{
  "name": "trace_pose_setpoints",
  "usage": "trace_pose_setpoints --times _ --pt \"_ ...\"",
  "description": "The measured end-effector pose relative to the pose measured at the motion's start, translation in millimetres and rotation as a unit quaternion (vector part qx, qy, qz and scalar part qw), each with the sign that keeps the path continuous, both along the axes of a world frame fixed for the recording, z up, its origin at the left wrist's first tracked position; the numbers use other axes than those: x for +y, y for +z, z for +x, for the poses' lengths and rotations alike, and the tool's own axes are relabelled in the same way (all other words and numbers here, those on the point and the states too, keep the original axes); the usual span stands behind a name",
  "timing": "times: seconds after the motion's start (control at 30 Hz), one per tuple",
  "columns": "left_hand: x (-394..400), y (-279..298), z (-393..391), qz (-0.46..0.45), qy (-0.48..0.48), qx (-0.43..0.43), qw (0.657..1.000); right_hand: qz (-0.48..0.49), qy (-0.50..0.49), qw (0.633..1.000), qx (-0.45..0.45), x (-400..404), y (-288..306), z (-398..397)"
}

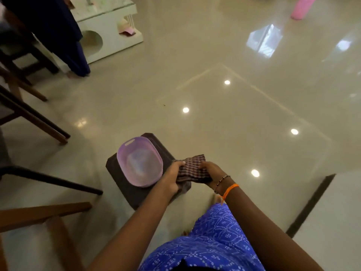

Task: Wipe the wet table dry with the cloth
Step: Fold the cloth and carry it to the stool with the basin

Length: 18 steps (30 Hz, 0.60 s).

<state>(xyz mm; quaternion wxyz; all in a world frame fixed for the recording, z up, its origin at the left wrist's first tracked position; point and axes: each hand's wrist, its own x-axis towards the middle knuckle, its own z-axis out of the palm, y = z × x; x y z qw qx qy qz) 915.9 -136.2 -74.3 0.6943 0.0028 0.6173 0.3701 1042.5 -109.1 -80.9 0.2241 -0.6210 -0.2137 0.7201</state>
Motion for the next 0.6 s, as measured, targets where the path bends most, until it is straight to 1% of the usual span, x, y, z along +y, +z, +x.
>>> trace_pose_setpoints --times 0.07,0.27,0.37,0.47,0.53,0.6 --pt "45.8 -3.3 -5.1 -0.002 0.02 -0.002 1.0 -0.015 0.038 0.999 0.001 54.1 -2.4 -5.3" --pt "172.8 1.1 -19.3 -0.019 0.107 0.007 0.994 -0.015 0.146 0.989 -0.009 202.7 -1.9 -28.1" --pt "227.2 6.4 -31.8 -0.01 0.136 0.034 0.99 -0.011 0.169 0.986 -0.002 265.7 2.3 -45.0" --pt "269.5 9.2 -53.3 -0.003 0.164 0.062 0.985 -0.022 0.209 0.978 0.005 315.3 2.7 -73.6" --pt "296.6 6.8 -80.1 0.004 0.207 0.056 0.977 -0.037 0.238 0.97 0.025 349.4 2.0 -104.9" --pt "320.7 -0.9 -113.5 -0.004 0.261 0.045 0.964 -0.039 0.289 0.956 0.019 381.1 -2.6 -143.0"
